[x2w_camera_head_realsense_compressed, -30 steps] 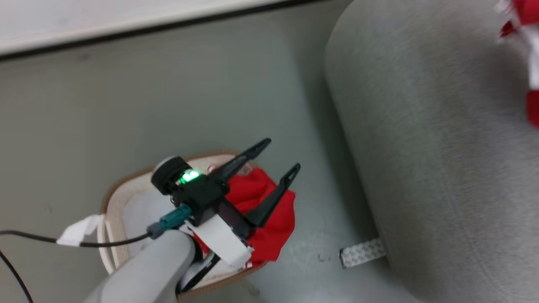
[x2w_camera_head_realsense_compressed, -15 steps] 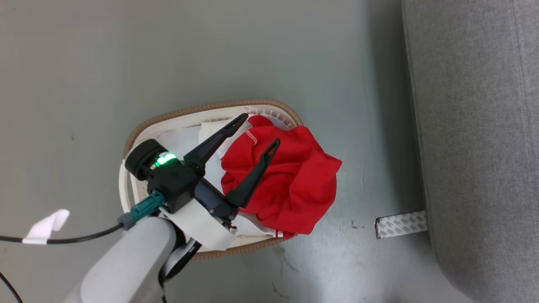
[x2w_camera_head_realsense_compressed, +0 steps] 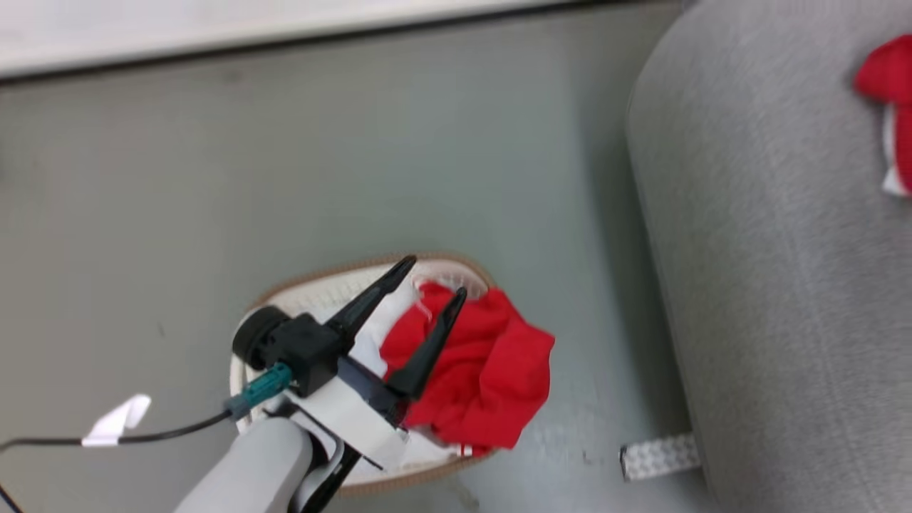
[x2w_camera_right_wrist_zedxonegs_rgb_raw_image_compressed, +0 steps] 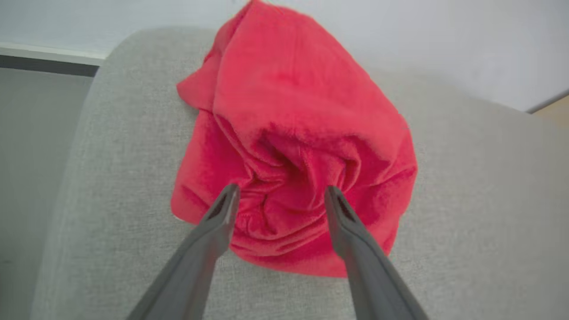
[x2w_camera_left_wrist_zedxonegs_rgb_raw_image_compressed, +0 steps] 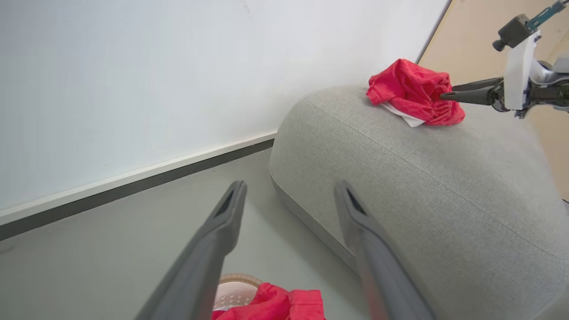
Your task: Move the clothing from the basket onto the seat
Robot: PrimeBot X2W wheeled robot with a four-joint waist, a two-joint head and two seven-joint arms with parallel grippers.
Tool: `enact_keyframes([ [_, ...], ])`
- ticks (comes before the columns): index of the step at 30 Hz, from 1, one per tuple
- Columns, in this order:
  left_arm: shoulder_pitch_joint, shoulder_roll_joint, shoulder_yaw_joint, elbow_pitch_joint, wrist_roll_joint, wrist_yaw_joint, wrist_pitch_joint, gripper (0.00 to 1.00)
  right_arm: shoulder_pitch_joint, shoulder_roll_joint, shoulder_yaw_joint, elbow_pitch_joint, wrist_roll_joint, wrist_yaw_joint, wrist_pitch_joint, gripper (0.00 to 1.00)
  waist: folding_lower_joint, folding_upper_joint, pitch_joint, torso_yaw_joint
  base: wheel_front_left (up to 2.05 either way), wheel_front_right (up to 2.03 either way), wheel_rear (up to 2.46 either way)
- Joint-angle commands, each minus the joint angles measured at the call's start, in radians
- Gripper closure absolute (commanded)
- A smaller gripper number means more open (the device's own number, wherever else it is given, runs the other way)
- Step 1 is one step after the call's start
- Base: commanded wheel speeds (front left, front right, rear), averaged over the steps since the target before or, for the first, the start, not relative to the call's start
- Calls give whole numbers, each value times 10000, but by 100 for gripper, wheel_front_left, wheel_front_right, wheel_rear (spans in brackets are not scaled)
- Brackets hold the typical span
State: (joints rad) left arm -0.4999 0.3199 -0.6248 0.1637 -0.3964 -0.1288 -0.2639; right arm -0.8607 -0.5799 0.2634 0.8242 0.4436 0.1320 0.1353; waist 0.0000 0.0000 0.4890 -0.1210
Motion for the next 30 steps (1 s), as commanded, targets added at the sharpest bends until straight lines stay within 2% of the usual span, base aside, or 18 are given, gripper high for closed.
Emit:
enact_keyframes([
  [1, 329, -109, 169, 157, -78, -22, -9, 0, 392, -280, 257, -361, 170, -25, -103, 0, 0, 0, -1406, 40, 0, 0, 0],
  [8, 1324, -703, 1336, 609, -64, 63, -9, 0, 1987, -987, 848, -2587, 796, -25, -1222, 0, 0, 0, -3295, 442, 0, 0, 0],
  [11, 1815, -896, 1972, 768, 151, 258, -9, 0, 2842, -991, 772, -3502, 940, -25, -2020, 0, 0, 0, -3977, 680, 0, 0, 0],
  [14, 2317, -1088, 2621, 838, 343, 415, -9, 0, 3799, -657, 401, -4270, 974, -25, -2892, 0, 0, 0, -4513, 937, 0, 0, 0],
  [18, 3009, -1270, 3565, 851, 613, 679, -9, 0, 5210, 261, -399, -5217, 603, -24, -3610, 0, 0, 0, -4898, 1213, 0, 0, 0],
  [22, 3546, -1483, 4493, 656, 909, 829, -9, 0, 6744, 1568, -1100, -6327, -81, -25, -3902, 0, 0, 0, -4994, 1422, 0, 0, 0],
  [26, 4022, -1841, 5316, 450, 1248, 723, -9, 0, 8003, 2810, -1650, -7298, -737, -25, -4006, 0, 0, 0, -5008, 1567, 0, 0, 0],
  [30, 4423, -2161, 5839, 350, 1655, 507, -9, 0, 8803, 3665, -1850, -8156, -1255, -24, -4002, 0, 0, 0, -4972, 1561, 0, 0, 0],
])
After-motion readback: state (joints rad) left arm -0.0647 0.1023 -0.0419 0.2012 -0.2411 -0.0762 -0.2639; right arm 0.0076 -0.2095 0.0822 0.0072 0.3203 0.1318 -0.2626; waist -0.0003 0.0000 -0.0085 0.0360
